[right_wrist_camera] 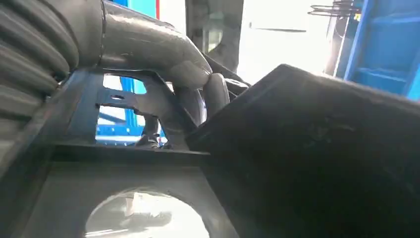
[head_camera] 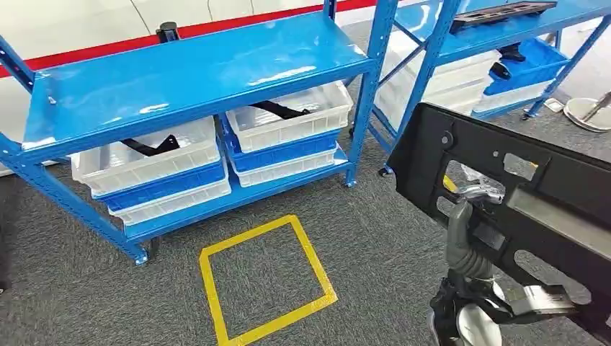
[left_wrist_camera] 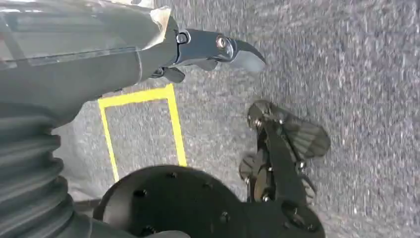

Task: Take the parts from the cabinet and place them on the table.

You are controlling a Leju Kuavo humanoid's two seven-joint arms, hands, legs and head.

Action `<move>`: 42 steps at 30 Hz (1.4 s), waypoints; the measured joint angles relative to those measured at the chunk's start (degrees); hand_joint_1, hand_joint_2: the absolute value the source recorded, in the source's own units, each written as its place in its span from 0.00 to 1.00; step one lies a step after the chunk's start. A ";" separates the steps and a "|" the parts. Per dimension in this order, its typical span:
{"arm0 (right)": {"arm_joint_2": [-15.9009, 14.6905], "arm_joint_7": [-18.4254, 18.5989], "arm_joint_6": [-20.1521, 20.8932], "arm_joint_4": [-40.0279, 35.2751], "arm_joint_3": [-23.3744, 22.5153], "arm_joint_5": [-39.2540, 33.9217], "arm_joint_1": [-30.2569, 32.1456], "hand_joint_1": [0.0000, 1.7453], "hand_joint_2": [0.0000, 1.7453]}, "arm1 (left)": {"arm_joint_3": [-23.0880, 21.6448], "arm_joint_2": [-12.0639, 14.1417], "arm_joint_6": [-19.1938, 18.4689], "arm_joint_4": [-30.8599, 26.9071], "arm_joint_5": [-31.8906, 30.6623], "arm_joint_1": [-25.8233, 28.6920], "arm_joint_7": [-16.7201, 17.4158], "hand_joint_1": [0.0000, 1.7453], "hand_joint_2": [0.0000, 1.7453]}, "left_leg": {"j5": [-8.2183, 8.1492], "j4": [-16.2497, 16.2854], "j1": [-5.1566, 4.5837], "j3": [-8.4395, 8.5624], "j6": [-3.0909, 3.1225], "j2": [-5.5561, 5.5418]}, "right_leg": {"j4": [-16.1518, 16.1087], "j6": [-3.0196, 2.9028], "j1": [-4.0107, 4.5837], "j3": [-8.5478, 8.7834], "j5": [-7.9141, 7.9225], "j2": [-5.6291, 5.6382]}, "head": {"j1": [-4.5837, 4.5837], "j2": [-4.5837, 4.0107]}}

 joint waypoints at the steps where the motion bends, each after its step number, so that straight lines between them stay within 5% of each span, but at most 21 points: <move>1: -0.04 -0.02 0.00 0.02 -0.04 0.02 0.10 1.00 1.00 | -0.02 0.07 0.04 -0.09 0.00 -0.12 0.00 0.00 1.00 | 0.31 -0.25 -0.24 0.03 0.13 0.58 | 1.06 0.01 -0.04 -0.92 -0.84 -2.66 | -0.09 0.00; 3: 0.00 -0.02 0.02 0.04 0.02 0.04 -0.32 1.00 1.00 | -0.02 0.03 0.00 -0.13 -0.02 0.01 0.00 0.00 1.00 | 0.57 -0.33 -0.21 -0.45 0.53 2.65 | 9.32 -0.41 -0.05 -4.70 -5.19 -5.68 | 0.87 0.00; 6: 0.00 -0.02 0.02 0.13 0.00 0.02 0.22 1.00 1.00 | -0.02 0.02 -0.07 -0.13 0.00 0.05 -0.13 0.00 1.00 | 0.72 -0.30 -0.17 -0.79 0.37 5.21 | 17.62 0.50 -0.77 -7.75 -7.66 -6.39 | 0.96 0.00; 8: 0.02 -0.02 0.00 0.13 -0.02 0.07 0.48 1.00 1.00 | -0.11 0.00 -0.11 -0.13 -0.37 0.04 -0.26 0.00 1.00 | 0.76 -0.27 0.06 -0.72 0.16 6.78 | 10.56 2.15 -1.43 -3.47 -4.84 -7.17 | 0.94 0.00; 9: 0.11 -0.02 -0.09 0.00 -0.02 0.24 0.65 1.00 1.00 | -0.26 -0.04 -0.37 -0.13 -0.57 0.00 -0.31 0.00 1.00 | 0.74 -0.23 0.18 -0.62 -0.11 7.38 | 4.61 2.94 -1.59 -0.06 -2.97 -8.50 | 0.96 0.00; 10: 0.24 0.00 -0.22 -0.29 -0.02 0.48 0.82 1.00 1.00 | -0.39 0.02 -0.50 -0.20 -0.94 -0.03 -0.33 0.00 1.00 | 0.70 -0.12 -0.12 -0.51 -0.53 7.82 | -0.01 3.28 -1.64 2.68 -1.81 -11.52 | 1.09 0.00; 15: 0.74 2.14 -0.44 -2.58 -0.20 2.32 2.21 1.00 1.00 | -0.96 -0.37 -1.07 -0.26 -1.49 -0.22 -0.42 0.00 1.00 | 0.61 0.04 -0.19 -0.49 -2.35 10.50 | -0.90 0.08 -0.95 2.28 -1.04 -9.20 | 0.87 0.00; 17: 1.20 2.87 -0.26 -3.35 -0.31 3.19 2.20 1.00 1.00 | -0.98 -0.89 -1.11 -0.26 -1.24 -0.36 -0.79 0.00 1.00 | -3.07 4.11 0.24 -2.04 -2.73 5.37 | -1.03 -1.07 -1.64 1.77 -0.50 -8.05 | 0.68 0.00; 20: 2.12 3.82 -0.07 -3.37 -0.22 4.50 2.35 1.00 1.00 | -0.98 -1.24 -1.36 -0.31 -0.74 -0.51 -1.33 0.00 1.00 | -9.26 17.18 0.12 -7.55 -2.66 2.78 | -0.96 -1.95 -1.07 1.16 -0.06 -6.36 | 0.39 0.00; 22: 2.49 4.35 0.50 -3.37 -0.22 5.00 2.32 1.00 1.00 | -0.92 -1.40 -1.11 -0.33 0.02 -0.70 -1.84 0.00 1.00 | -7.83 17.09 0.13 -6.98 -2.40 2.65 | -0.86 -2.00 -0.88 1.02 0.15 -4.79 | 0.42 0.00; 24: 2.86 4.35 1.24 -3.37 -0.17 4.96 2.02 1.00 1.00 | -0.83 -1.53 -1.03 -0.33 0.53 -0.68 -2.14 0.00 1.00 | -2.83 7.95 0.19 -2.12 -1.98 2.03 | -0.58 -1.85 -0.88 0.99 0.27 -3.12 | 0.39 0.00; 25: 3.04 4.33 1.33 -3.37 -0.15 4.92 1.80 1.00 1.00 | -0.81 -1.61 -1.03 -0.33 0.68 -0.62 -2.23 0.00 1.00 | -1.03 3.41 0.31 0.17 -1.75 0.02 | -0.36 -1.74 -0.90 0.83 0.33 -2.44 | 0.35 0.00; 26: 3.17 4.31 1.40 -3.34 -0.13 4.85 1.48 1.00 1.00 | -0.81 -1.62 -1.05 -0.33 0.72 -0.62 -2.25 0.00 1.00 | -1.95 1.62 0.44 0.79 -1.82 -2.61 | 0.08 -1.35 -0.32 0.26 0.39 -1.95 | 0.46 0.00; 28: 3.37 4.17 1.55 -3.34 0.11 4.76 1.00 1.00 1.00 | -0.81 -1.79 -1.01 -0.33 0.85 -0.51 -2.36 0.00 1.00 | -1.88 1.37 0.02 0.38 -1.72 -1.52 | 0.13 -0.52 -0.69 -0.66 0.85 -0.92 | 0.46 0.00; 30: 3.48 3.65 2.41 -3.32 0.11 3.82 0.90 1.00 1.00 | -0.68 -1.90 -0.24 -0.35 1.66 -0.54 -2.75 0.00 1.00 | -1.26 0.96 -0.12 0.34 -0.71 -0.22 | -0.41 0.52 -0.79 -1.30 1.54 0.52 | 0.44 0.00; 33: 3.63 3.23 3.96 -2.71 0.24 2.58 -1.02 1.00 1.00 | 0.26 -2.21 0.92 -0.61 3.26 -0.68 -3.54 0.00 1.00 | -0.39 0.16 0.12 0.16 0.16 2.39 | 6.42 0.04 -0.42 -4.87 -2.12 -5.18 | 1.71 0.00; 36: 3.89 2.93 5.00 -1.05 0.55 1.47 -2.03 1.00 1.00 | 1.05 -2.25 2.29 -0.66 4.21 -0.55 -3.71 0.00 1.00 | -0.38 0.20 0.00 -0.08 0.20 5.02 | 17.97 0.35 -0.76 -9.64 -6.01 -6.42 | 1.77 0.00; 38: 3.89 2.71 5.81 -0.16 0.55 0.38 -2.27 1.00 1.00 | 1.90 -2.27 3.58 -0.68 5.29 -0.55 -3.96 0.00 1.00 | -0.42 0.23 0.16 -0.02 0.11 6.34 | 13.92 1.51 -1.25 -7.03 -4.21 -6.92 | 1.75 0.00; 40: 3.89 2.41 7.01 0.78 0.55 -0.91 -3.06 1.00 1.00 | 2.47 -2.27 5.04 -0.68 5.55 -0.56 -3.98 0.00 1.00 | -0.64 0.29 0.32 0.26 -0.48 7.57 | 2.80 2.68 -1.55 -0.75 -0.65 -9.24 | 1.79 0.00; 41: 3.89 2.14 7.43 1.42 0.55 -1.53 -3.51 1.00 1.00 | 2.51 -2.05 5.62 -0.92 5.53 -0.51 -4.29 0.00 1.00 | -0.84 0.36 -0.17 0.30 -1.04 8.02 | -0.23 2.29 -1.27 0.64 -0.78 -11.82 | 2.03 0.00; 42: 3.98 1.99 7.83 2.06 0.59 -2.23 -3.70 1.00 1.00 | 2.56 -2.10 5.77 -0.98 5.38 -0.46 -4.53 0.00 1.00 | -0.93 0.44 -0.33 0.33 -1.51 8.45 | -0.23 1.48 -0.70 0.90 -0.34 -10.96 | 1.99 0.00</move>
